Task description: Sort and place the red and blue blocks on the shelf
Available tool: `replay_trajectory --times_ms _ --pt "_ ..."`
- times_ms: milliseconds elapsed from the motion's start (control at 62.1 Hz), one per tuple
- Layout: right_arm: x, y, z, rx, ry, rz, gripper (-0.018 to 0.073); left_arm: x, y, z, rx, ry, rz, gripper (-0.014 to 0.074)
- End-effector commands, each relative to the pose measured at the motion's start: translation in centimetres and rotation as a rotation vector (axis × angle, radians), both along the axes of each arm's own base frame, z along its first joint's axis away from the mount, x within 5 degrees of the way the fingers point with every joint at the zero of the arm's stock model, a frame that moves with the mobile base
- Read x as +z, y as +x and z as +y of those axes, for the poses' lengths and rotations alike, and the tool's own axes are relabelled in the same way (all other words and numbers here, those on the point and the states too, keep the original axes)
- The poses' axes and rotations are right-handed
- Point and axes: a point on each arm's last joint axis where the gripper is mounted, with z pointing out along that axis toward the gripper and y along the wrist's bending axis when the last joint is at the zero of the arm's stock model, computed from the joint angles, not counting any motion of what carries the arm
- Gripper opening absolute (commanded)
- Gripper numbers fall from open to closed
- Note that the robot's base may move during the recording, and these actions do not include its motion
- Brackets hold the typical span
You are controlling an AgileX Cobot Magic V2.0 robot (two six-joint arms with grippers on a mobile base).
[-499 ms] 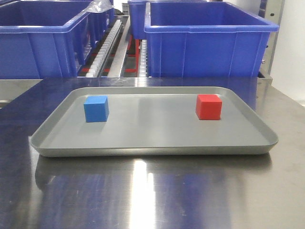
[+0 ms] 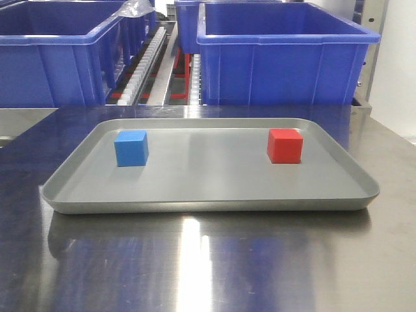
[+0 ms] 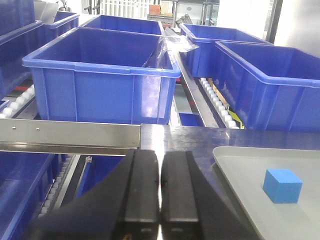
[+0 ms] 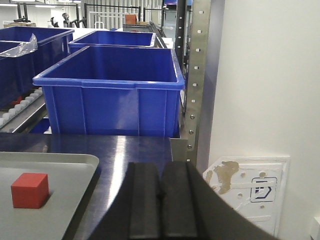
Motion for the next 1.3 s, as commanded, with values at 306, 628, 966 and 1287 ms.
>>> replay_trajectory --times_ms 306,628,966,1287 --pt "4.6 -1.2 0.1 -0.034 -0.198 -0.158 0.0057 0.0 -0.1 0.1 0.007 -0.021 -0.071 0.0125" --pt "9.7 1.1 -0.1 -0.059 -0.291 0.012 0.0057 0.0 -0.1 0.1 0.007 -0.021 -0.071 0.0125" --pt "11.8 8.6 1.1 0.062 -0.156 0.244 0.0057 0.0 -0.1 0.1 0.007 -0.021 -0.071 0.0125" --pt "10.5 16.7 6.6 0.149 0.111 0.699 0.0059 0.0 -0.1 0.1 0.007 -0.021 -0.071 0.0125"
